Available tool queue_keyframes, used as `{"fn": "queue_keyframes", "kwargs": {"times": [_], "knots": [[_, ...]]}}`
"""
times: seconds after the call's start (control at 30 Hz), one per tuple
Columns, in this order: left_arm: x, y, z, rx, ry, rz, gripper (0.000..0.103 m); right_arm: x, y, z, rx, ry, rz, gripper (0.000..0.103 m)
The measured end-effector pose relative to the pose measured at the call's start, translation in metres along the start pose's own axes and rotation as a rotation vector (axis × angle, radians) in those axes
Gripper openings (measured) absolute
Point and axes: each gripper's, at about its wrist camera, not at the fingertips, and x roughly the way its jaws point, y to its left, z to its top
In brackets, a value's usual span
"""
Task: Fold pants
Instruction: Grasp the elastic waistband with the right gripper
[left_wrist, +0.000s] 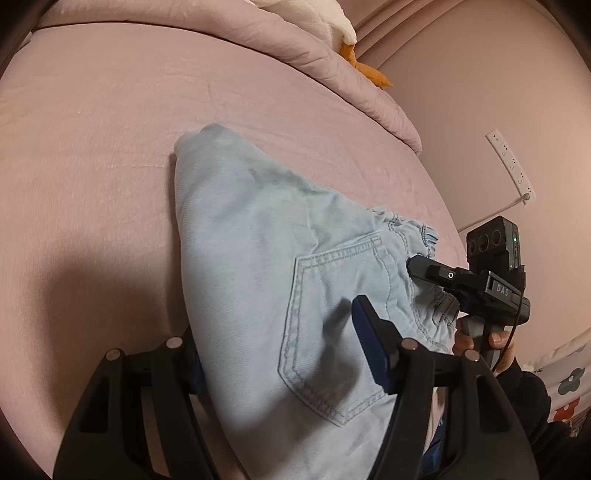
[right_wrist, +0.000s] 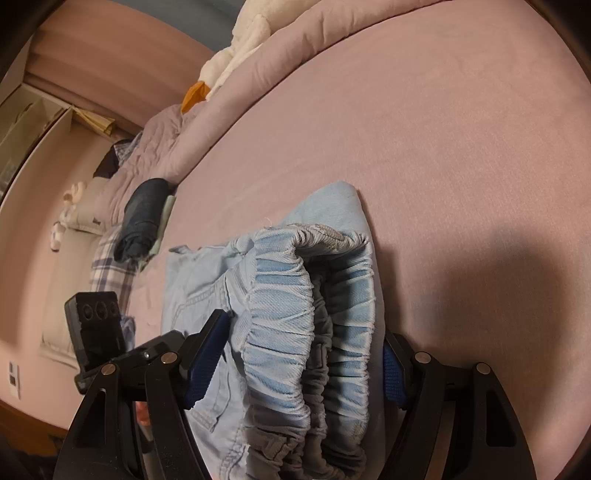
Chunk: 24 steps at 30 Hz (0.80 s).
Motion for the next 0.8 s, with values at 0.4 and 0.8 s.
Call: {"fn": "queue_keyframes", "kwargs": {"times": [0.4,0.8], "knots": [[0.0016,-0.0004,0.0007,0.007,-0.003,0.005,0.065,0.0004,-0.0002,0.0002,-0.002,0.000,0.000,0.076],[0.0058,-0.0065,0.0031,0.045,0.000,0.051,0.065,0.0022,0.0015,0.0029,-0.027,-0.006,-0.030,0.076]]}}
